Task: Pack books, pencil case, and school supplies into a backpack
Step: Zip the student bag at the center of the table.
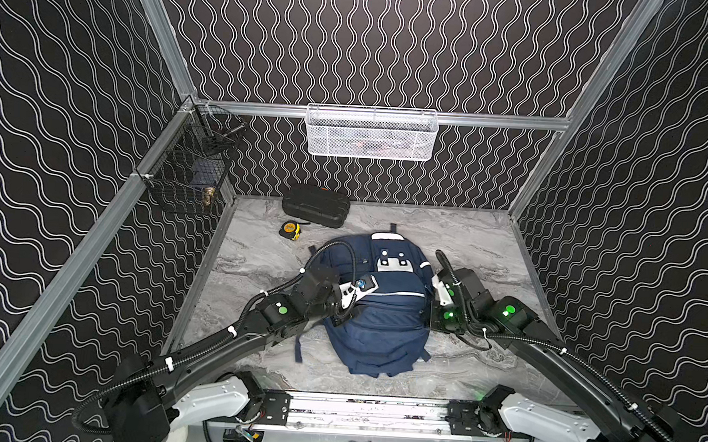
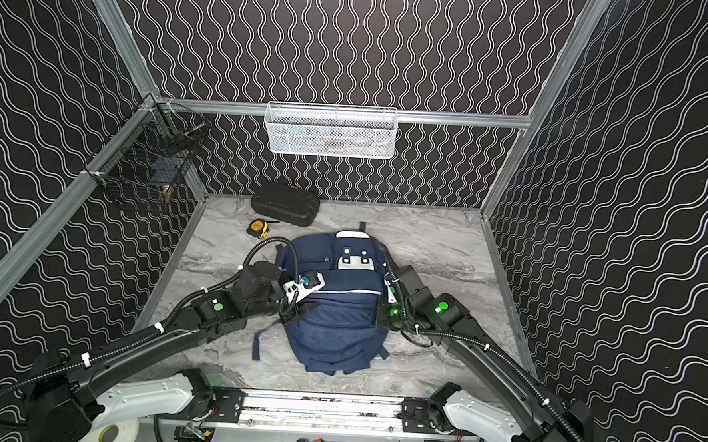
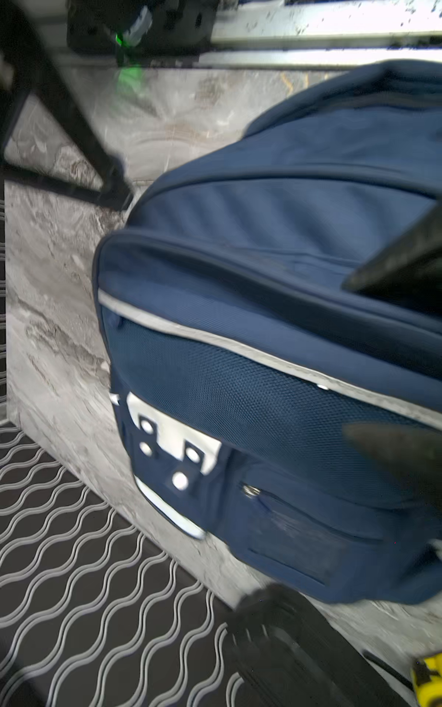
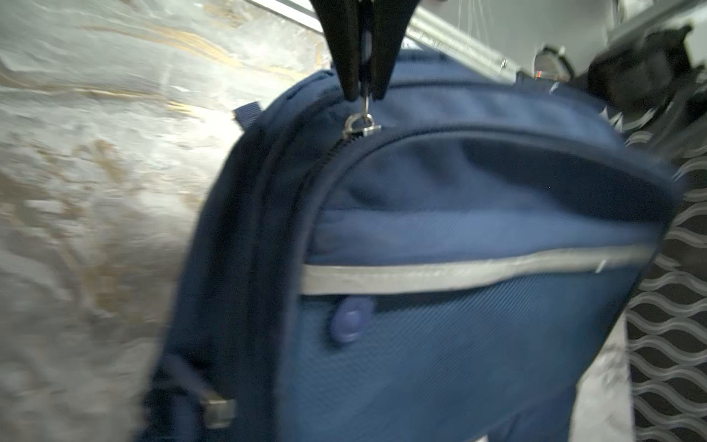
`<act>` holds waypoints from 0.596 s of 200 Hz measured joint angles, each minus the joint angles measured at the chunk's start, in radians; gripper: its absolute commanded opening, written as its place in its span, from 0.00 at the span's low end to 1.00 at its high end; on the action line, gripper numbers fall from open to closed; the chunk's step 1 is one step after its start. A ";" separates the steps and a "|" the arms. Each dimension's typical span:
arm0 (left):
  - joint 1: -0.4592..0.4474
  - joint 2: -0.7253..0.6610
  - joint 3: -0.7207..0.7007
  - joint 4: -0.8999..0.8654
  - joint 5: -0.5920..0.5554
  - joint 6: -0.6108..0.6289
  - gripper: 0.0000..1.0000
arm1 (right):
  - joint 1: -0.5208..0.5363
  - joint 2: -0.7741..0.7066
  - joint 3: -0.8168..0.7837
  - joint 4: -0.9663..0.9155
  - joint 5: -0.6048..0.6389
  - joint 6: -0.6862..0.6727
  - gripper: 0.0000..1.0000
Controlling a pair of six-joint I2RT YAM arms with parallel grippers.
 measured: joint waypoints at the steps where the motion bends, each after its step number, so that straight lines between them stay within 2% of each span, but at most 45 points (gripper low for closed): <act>1: 0.000 -0.001 0.001 0.000 0.002 -0.002 0.63 | 0.003 0.000 -0.001 0.002 -0.001 0.000 0.00; 53: -0.011 0.011 0.054 -0.025 0.208 -0.003 0.59 | 0.171 0.052 -0.027 0.156 -0.076 0.018 0.00; 97: -0.023 0.069 0.085 -0.123 0.252 0.079 0.56 | 0.194 0.061 -0.021 0.188 -0.077 0.020 0.00; 119: -0.028 0.087 0.087 -0.145 0.255 0.105 0.47 | 0.195 0.040 -0.021 0.187 -0.069 0.020 0.00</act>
